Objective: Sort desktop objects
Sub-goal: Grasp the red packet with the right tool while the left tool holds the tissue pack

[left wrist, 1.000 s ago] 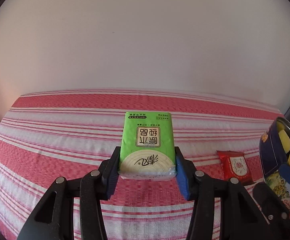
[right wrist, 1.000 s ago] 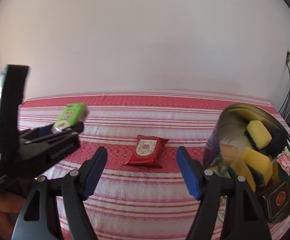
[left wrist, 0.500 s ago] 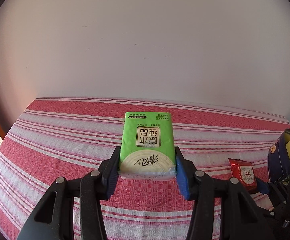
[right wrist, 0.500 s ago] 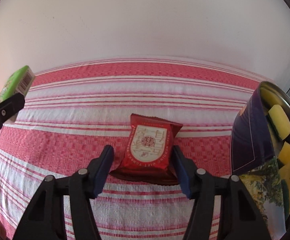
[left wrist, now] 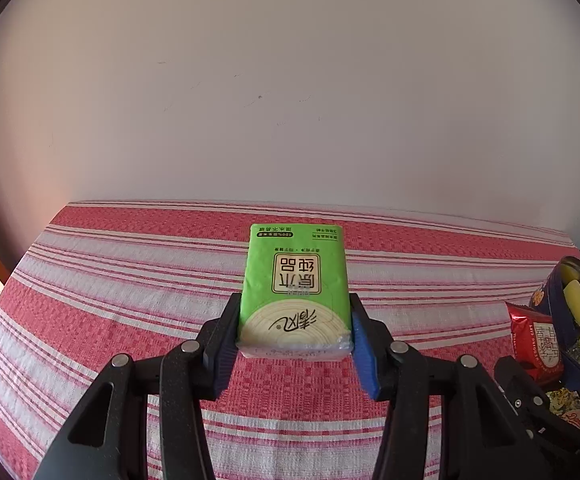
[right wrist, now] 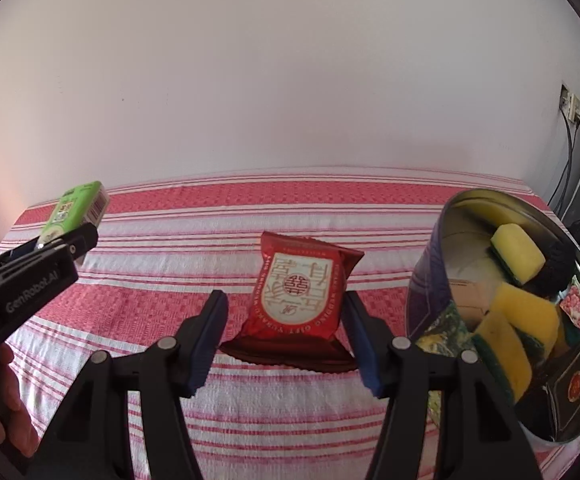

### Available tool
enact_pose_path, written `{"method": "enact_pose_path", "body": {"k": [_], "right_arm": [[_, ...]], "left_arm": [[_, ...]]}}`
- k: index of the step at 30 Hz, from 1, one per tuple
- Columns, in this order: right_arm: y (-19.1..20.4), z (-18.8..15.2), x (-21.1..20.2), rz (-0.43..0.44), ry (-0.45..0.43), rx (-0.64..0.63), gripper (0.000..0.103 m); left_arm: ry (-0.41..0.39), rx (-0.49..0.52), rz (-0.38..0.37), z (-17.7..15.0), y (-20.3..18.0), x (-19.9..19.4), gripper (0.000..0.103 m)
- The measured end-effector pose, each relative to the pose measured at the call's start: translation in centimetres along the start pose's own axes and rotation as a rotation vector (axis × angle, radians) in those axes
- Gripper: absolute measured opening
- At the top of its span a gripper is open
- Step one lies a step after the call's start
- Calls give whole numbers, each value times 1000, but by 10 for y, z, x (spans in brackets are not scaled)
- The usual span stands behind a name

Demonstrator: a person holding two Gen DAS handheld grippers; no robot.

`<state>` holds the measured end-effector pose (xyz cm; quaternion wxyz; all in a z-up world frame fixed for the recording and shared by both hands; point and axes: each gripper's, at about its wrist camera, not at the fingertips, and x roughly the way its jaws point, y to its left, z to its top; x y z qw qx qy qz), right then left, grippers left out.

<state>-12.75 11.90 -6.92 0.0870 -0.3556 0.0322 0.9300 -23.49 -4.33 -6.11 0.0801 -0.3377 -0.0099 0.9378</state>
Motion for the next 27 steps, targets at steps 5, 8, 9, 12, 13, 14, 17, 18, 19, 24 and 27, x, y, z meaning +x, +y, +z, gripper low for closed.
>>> {"method": "enact_pose_path", "body": {"k": [5, 8, 9, 12, 13, 14, 17, 18, 19, 24, 27], "right_arm": [[-6, -11, -26, -25, -29, -2, 60], [-15, -20, -41, -21, -31, 12, 60], [-17, -22, -46, -24, -37, 13, 60], [-18, -21, -45, -26, -51, 28, 60], [-19, -23, -49, -23, -52, 34, 60], [-22, -25, -52, -20, -53, 41, 60], [-30, -31, -56, -17, -55, 48, 60], [-34, -32, -57, -21, -56, 51, 60], [-37, -33, -59, -23, -57, 55, 60], [-53, -37, -74, -27, -66, 78, 60], [-65, -37, -82, -42, -82, 82, 60]], "left_arm": [[-11, 28, -31, -2, -13, -8, 52], [-18, 46, -50, -5, -21, -10, 52], [-20, 56, -53, -6, -22, -10, 52], [-19, 76, -56, -9, -31, -11, 52], [-18, 74, -63, -10, -32, -13, 52], [-17, 71, -71, -11, -34, -14, 52], [-21, 59, -90, -19, -38, -20, 52], [-23, 62, -97, -21, -40, -21, 52], [-22, 66, -99, -25, -42, -23, 52], [-24, 71, -131, -37, -57, -38, 52], [-49, 89, -141, -39, -71, -55, 52]]}}
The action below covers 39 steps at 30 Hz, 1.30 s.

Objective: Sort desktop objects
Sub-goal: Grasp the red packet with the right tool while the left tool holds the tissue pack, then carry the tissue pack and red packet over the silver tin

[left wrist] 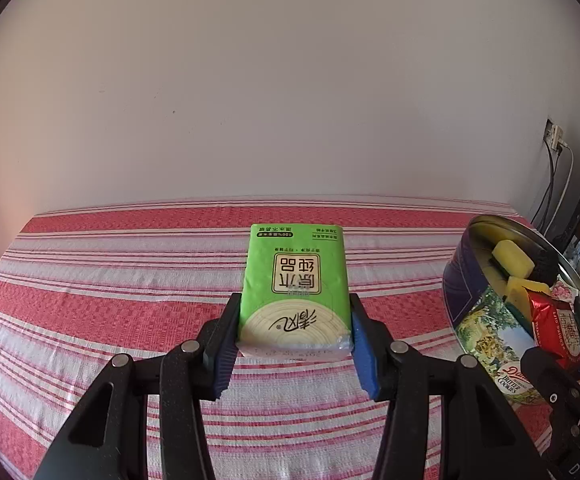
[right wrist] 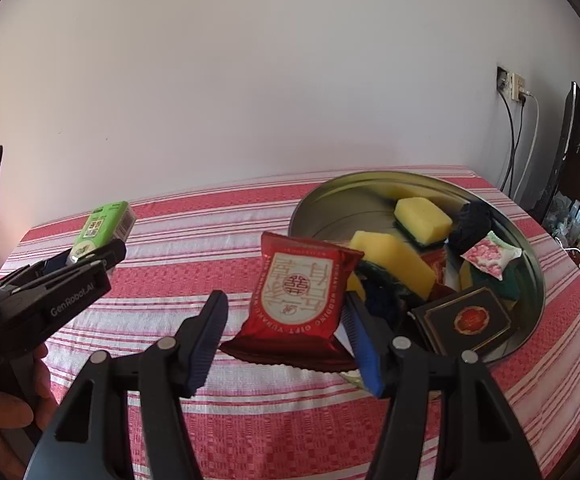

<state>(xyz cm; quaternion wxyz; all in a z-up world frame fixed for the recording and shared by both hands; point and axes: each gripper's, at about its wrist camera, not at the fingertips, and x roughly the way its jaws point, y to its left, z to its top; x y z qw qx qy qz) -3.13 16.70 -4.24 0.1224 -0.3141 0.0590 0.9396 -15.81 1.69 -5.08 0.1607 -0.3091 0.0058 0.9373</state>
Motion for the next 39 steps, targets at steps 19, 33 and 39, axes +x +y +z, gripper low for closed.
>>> {"method": "enact_pose_path", "body": {"k": [19, 33, 39], "right_arm": [[-93, 19, -38, -178, -107, 75, 60], [-138, 34, -29, -228, -126, 138, 60], [-150, 36, -21, -233, -122, 145, 60]], "left_arm": [[-98, 146, -167, -2, -106, -51, 52], [-97, 176, -228, 4, -164, -39, 52], [-76, 186, -239, 5, -177, -32, 52]]}}
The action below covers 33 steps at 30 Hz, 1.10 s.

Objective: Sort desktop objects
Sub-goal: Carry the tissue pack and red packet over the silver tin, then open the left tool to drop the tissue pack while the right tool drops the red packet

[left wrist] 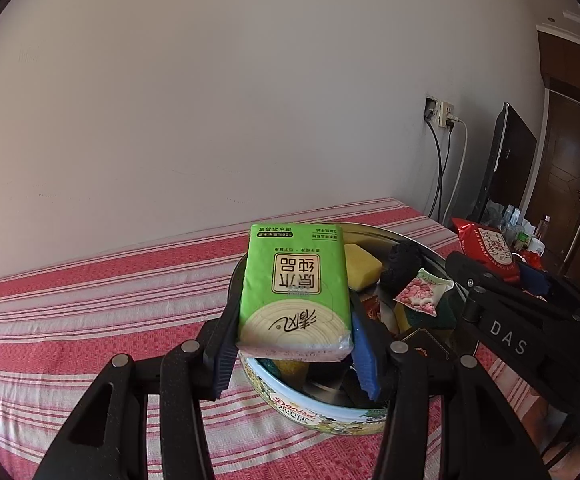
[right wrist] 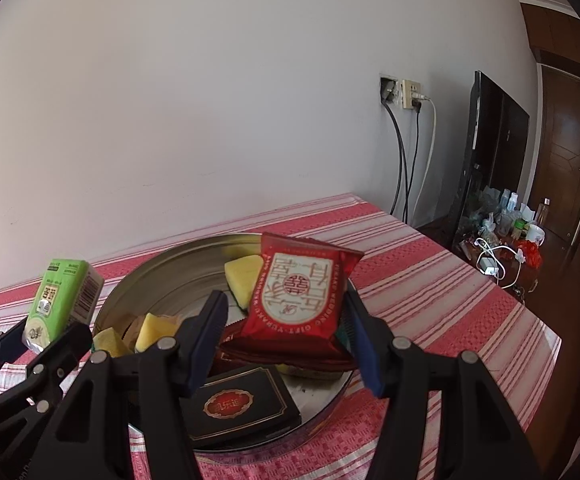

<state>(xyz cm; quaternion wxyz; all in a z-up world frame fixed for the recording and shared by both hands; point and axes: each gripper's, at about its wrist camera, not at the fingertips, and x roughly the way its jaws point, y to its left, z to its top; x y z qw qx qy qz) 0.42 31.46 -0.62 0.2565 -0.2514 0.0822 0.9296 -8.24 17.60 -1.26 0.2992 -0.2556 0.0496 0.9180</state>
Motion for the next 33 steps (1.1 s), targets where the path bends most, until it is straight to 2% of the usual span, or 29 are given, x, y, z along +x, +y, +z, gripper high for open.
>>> {"method": "enact_pose_path", "body": {"k": [14, 22, 23, 24, 25, 26, 29, 31, 33], "right_arm": [[-13, 10, 39, -15, 42, 1, 60], [-7, 10, 68, 2, 84, -24, 62], [-6, 9, 70, 15, 83, -22, 66], [-5, 8, 71, 23, 82, -19, 80], [-6, 8, 70, 25, 77, -14, 92], [-6, 8, 68, 21, 62, -8, 94], [-4, 11, 55, -3, 10, -24, 95], [-2, 14, 47, -23, -17, -28, 102], [-3, 15, 37, -26, -39, -17, 102]], "left_arm": [[66, -9, -22, 0, -17, 34, 52], [110, -11, 6, -1, -21, 58, 53], [112, -17, 7, -1, -20, 60, 58], [112, -19, 2, 0, -19, 61, 64], [110, -17, 4, 0, -18, 60, 80], [100, -14, 13, 0, -18, 58, 91], [45, 4, 61, 3, -16, 48, 94], [32, 20, 83, 5, -16, 44, 94], [16, 38, 124, 7, -16, 39, 95]]}}
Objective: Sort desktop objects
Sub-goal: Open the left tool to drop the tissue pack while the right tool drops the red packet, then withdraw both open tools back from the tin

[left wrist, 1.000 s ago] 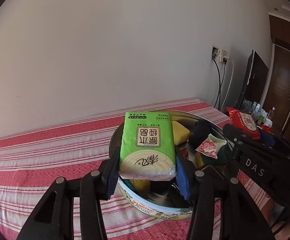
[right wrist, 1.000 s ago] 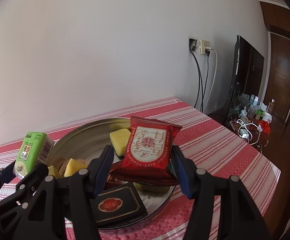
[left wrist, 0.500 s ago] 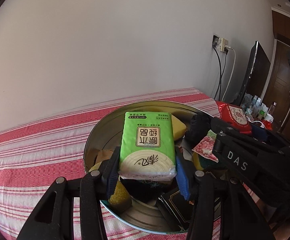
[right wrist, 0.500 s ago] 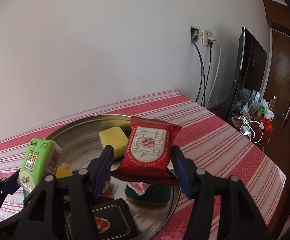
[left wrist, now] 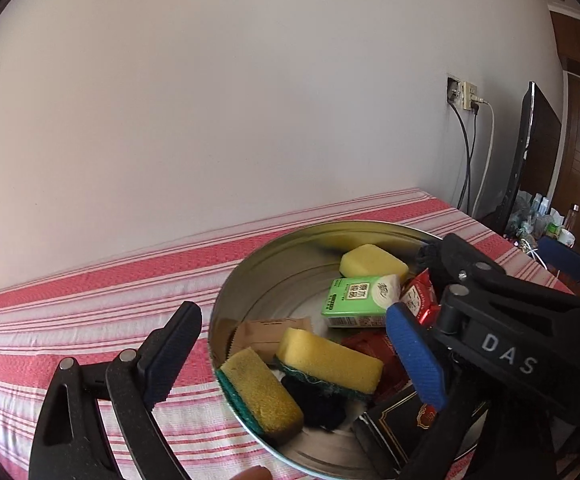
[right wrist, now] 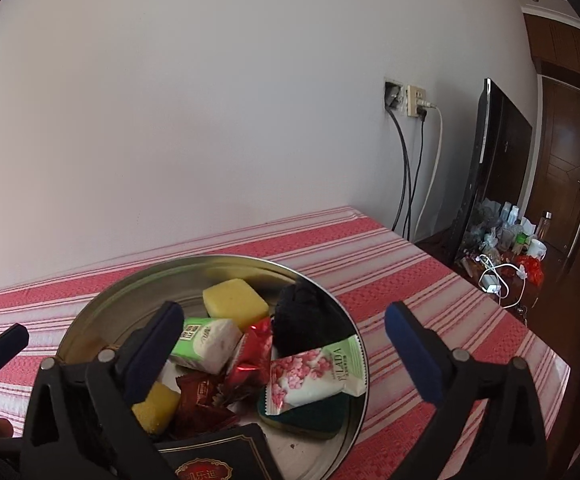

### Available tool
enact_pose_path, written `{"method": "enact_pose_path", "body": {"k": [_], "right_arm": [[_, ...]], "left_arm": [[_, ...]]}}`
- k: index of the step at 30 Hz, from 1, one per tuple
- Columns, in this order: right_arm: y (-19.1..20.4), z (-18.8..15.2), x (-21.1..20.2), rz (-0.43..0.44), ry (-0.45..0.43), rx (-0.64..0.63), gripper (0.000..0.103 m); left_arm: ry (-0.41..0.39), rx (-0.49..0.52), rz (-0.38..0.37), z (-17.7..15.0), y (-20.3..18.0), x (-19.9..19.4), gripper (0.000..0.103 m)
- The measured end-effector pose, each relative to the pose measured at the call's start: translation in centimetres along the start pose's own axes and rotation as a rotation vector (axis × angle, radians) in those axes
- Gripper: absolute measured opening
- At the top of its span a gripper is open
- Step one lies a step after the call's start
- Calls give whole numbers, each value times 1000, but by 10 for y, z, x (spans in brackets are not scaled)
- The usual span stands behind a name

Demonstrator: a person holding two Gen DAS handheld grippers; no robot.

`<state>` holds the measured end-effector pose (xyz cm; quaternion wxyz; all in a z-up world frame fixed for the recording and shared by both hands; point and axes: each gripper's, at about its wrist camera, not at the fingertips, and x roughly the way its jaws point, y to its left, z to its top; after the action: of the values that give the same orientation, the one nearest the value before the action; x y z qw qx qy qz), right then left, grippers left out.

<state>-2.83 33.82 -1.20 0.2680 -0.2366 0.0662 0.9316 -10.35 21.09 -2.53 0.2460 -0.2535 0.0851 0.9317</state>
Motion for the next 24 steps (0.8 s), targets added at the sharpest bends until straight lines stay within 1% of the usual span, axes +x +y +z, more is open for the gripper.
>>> {"method": "enact_pose_path", "body": {"k": [2, 4, 7, 12, 24], "right_arm": [[-4, 3, -9, 2, -18, 20, 102], [-5, 4, -18, 8, -19, 32, 102], [-8, 4, -28, 14, -17, 52, 102], [-9, 2, -44, 23, -25, 73, 102], [3, -10, -70, 24, -40, 58, 102]], "left_arm": [[-20, 10, 30, 0, 2, -6, 98], [-32, 10, 42, -1, 5, -12, 102], [-55, -14, 57, -3, 13, -21, 102], [-59, -45, 55, -6, 25, -34, 102], [-84, -43, 82, -17, 38, -60, 102]]}}
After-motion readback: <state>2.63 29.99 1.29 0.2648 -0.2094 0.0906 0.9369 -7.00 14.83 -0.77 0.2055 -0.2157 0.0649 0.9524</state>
